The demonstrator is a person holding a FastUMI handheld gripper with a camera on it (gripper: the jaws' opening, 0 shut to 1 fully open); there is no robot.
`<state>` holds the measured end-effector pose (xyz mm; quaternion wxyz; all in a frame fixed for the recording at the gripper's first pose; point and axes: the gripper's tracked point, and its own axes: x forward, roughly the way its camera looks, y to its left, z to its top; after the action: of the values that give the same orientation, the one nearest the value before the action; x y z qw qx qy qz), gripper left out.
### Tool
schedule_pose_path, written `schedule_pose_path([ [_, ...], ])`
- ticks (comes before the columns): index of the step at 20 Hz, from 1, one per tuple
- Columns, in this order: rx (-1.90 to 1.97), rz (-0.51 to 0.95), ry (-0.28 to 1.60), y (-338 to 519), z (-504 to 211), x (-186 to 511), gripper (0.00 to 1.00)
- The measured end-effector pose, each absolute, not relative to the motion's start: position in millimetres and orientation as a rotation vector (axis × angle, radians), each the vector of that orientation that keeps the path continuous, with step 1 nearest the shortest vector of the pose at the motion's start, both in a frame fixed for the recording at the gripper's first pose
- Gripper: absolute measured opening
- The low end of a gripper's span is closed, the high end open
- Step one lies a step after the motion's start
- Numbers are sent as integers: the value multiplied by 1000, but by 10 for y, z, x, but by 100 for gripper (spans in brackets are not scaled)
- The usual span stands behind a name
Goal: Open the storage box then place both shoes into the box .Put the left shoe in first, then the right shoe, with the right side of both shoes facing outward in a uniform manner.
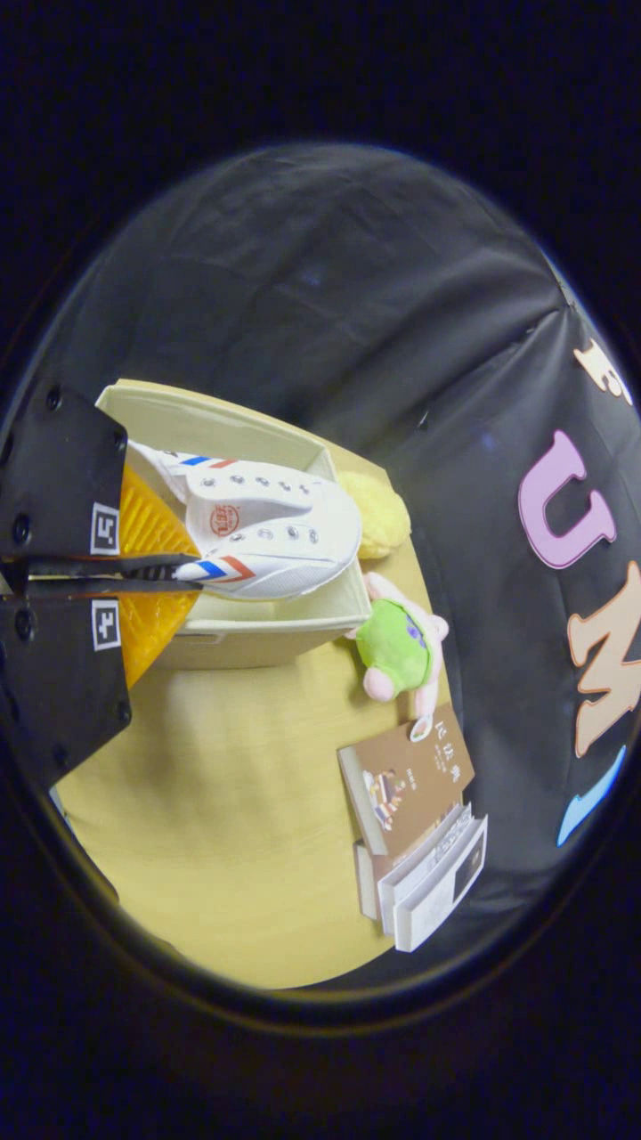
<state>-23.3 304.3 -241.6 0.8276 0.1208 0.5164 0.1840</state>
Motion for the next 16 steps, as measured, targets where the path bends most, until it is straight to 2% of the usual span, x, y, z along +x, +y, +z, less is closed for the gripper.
schedule_pose_path([
  [10,205,465,905,2907,-1975,-38,100],
  [16,134,464,715,2497,-1529,98,100],
])
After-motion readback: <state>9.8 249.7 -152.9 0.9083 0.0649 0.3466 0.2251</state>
